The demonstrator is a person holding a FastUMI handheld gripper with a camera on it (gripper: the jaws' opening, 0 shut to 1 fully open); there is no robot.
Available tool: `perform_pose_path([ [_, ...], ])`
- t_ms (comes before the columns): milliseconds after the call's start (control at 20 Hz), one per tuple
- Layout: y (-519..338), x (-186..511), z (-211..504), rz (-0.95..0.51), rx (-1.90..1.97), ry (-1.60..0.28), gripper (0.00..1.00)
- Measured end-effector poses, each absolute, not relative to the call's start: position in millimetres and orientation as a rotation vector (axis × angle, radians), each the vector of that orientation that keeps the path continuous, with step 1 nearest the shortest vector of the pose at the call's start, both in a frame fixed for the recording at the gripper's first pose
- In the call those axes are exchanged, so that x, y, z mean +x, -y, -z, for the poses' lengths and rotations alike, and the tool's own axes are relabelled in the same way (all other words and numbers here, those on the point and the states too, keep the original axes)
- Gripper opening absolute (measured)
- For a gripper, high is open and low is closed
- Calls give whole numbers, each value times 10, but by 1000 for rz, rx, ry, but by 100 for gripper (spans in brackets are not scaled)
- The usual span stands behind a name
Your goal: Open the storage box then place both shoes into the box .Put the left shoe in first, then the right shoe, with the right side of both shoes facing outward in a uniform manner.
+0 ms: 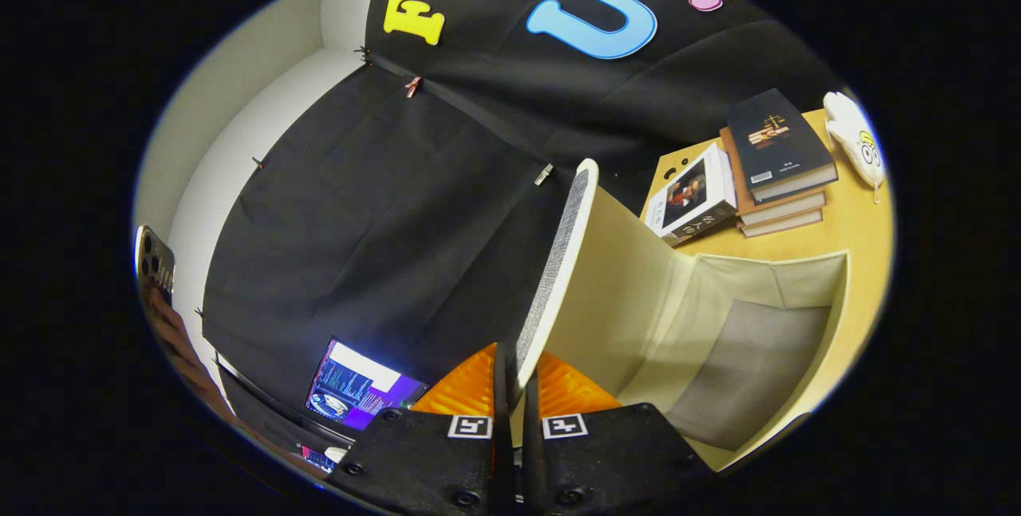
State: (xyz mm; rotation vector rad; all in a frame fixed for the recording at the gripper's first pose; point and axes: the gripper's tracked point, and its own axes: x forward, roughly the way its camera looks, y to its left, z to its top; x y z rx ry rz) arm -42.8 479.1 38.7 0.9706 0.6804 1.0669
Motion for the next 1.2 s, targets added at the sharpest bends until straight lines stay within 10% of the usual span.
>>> perform_pose_path([
  [350, -5318, -463, -529, -1132, 907, -687, 13],
  [550, -5500, -513, -582, -1177, 834, -655, 31],
  [800, -5685, -645, -592, -1220, 802, -662, 96],
  [1200, -5186, -369, -511, -1061, 749, -555, 97],
])
